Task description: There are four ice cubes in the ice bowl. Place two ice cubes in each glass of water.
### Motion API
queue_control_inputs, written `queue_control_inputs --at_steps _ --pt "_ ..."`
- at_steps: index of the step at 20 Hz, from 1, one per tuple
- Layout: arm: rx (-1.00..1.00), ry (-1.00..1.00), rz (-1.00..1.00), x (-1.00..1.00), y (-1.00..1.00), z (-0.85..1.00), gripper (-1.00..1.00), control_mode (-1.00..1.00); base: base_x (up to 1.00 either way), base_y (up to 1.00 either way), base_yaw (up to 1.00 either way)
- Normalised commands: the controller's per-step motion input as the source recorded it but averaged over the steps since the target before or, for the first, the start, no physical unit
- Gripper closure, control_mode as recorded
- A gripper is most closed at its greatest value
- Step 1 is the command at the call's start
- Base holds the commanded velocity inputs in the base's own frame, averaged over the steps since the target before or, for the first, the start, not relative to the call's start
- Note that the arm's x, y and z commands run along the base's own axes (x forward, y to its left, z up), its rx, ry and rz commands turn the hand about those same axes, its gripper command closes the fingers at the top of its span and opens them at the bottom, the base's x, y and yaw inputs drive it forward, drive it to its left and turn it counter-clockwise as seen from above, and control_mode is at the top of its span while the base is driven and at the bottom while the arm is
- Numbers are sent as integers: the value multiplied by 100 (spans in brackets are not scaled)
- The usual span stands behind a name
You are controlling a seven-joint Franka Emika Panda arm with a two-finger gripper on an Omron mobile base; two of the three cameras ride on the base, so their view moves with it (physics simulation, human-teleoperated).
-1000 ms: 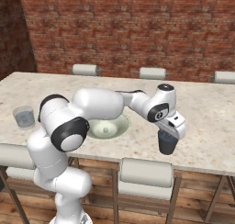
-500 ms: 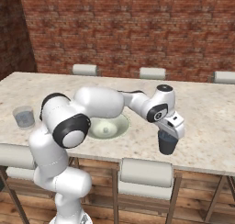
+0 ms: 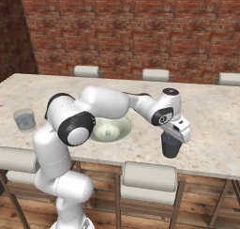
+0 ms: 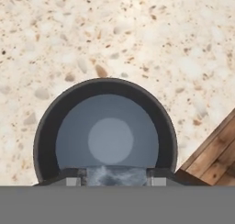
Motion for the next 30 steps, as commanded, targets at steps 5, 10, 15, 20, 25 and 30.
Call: queue_control_inputs --at_steps 5,10,15,20,25,30 --pt "2 0 0 19 -8 -13 100 -100 0 0 0" --pt "1 0 0 24 0 -6 100 -100 0 0 0" --pt "2 0 0 11 -1 -1 -100 -100 0 0 0" --pt "4 0 0 16 -5 -4 -100 -100 0 0 0" --pt "5 0 0 10 -8 -3 -100 -100 0 0 0" --pt "9 0 0 0 -15 0 -100 -100 0 0 0"
